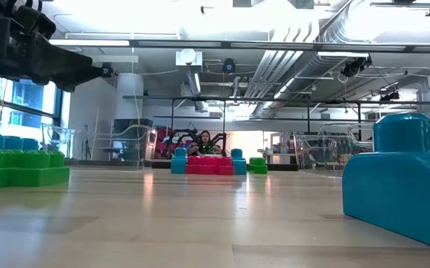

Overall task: Sort blocks
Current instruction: Put the red game piece into the bottom right transparent bin

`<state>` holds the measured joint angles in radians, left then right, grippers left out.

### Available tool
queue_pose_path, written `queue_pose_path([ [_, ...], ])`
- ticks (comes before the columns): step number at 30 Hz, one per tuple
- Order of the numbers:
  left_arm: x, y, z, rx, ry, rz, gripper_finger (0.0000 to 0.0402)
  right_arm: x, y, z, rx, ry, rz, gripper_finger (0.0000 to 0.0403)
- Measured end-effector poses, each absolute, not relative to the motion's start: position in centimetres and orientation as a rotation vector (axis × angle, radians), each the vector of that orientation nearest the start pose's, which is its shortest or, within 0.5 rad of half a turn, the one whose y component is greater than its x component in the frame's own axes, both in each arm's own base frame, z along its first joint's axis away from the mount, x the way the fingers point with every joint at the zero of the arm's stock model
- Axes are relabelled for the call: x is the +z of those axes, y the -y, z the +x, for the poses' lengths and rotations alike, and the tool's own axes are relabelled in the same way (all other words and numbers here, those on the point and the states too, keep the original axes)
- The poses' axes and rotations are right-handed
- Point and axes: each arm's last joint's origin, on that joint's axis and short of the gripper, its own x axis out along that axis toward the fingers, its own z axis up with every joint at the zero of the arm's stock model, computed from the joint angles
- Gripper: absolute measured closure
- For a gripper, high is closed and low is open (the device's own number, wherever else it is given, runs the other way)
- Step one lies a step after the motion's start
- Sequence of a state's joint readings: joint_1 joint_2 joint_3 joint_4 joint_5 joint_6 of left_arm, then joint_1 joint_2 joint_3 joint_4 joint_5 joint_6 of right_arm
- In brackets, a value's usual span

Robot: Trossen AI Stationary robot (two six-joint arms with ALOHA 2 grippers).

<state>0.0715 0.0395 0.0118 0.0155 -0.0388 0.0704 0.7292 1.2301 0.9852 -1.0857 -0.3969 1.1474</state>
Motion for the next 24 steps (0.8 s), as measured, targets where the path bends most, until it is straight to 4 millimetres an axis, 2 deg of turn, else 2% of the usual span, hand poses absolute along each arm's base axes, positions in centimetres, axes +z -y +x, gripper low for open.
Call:
queue_pose_path([
  [4,16.9,-0.9,9.9,0.124,0.009,0.206,0.0174,27.1,-15.0,14.7,0.131,-1.764,0.722,0.0223],
  [9,17.0,-0.9,9.9,0.124,0.013,0.204,0.0174,29.9,-16.1,16.4,0.293,-1.549,0.794,0.0229],
  [11,17.3,-0.8,9.9,0.108,0.059,0.090,0.0174,31.1,-16.2,17.3,0.297,-1.415,0.817,0.0239],
  [16,19.6,-0.7,9.6,0.021,0.315,-0.466,0.0174,32.9,-15.6,18.9,0.188,-1.136,0.830,0.0271],
  [21,21.6,-1.1,8.7,0.027,0.600,-0.803,0.0174,33.2,-14.8,20.4,0.123,-0.969,0.812,0.0285],
  [24,22.8,-1.2,8.4,-0.001,0.681,-0.869,0.0174,33.3,-14.1,21.3,0.105,-0.907,0.787,0.0286],
])
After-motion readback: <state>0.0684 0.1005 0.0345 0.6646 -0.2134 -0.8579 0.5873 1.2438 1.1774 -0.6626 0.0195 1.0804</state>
